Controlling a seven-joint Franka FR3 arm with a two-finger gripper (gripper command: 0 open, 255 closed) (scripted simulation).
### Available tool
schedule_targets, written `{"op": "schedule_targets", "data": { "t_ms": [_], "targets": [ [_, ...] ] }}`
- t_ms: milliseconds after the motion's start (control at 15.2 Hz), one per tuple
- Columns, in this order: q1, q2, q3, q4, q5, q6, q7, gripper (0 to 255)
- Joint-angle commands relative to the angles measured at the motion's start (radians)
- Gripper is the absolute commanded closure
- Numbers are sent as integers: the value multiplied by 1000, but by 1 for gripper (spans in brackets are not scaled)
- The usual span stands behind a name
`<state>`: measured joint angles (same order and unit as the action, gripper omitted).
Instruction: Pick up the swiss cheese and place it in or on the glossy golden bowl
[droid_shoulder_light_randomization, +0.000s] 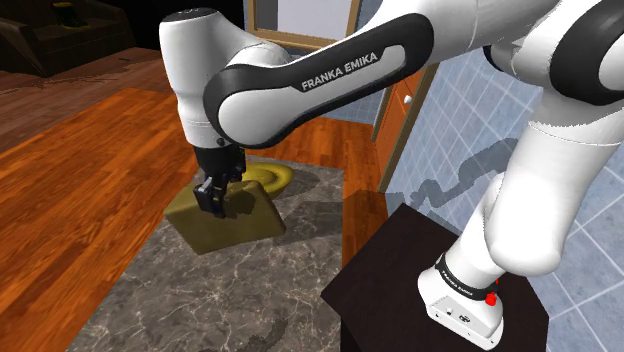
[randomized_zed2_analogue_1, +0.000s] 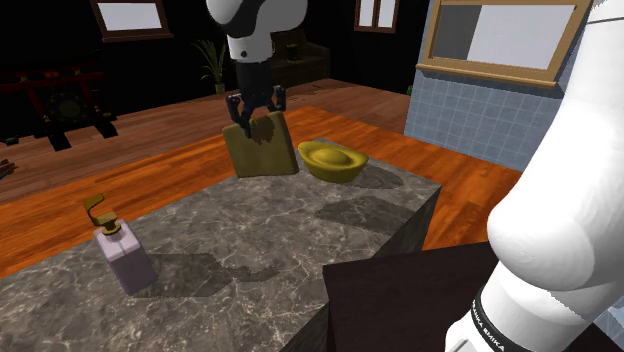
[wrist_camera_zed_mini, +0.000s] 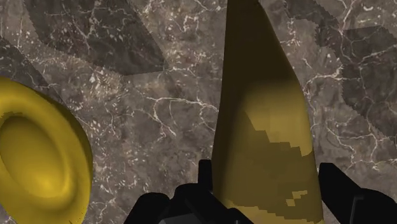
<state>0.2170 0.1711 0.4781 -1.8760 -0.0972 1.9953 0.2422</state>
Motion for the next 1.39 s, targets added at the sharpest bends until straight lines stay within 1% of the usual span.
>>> {"op": "schedule_targets", "data": {
  "t_ms": [0, 396, 726, 1056, 1320],
  "targets": [
    [-27, -8, -17, 4, 5, -6, -47, 255],
    [-99, 22, -70, 71, -2, -40, -174, 255],
    [-153, 72, -111, 161, -14, -79, -271, 255],
    [-200, 146, -148, 287, -29, -130, -362, 255],
    [-232, 224, -175, 419, -43, -182, -431, 255]
  ]
}}
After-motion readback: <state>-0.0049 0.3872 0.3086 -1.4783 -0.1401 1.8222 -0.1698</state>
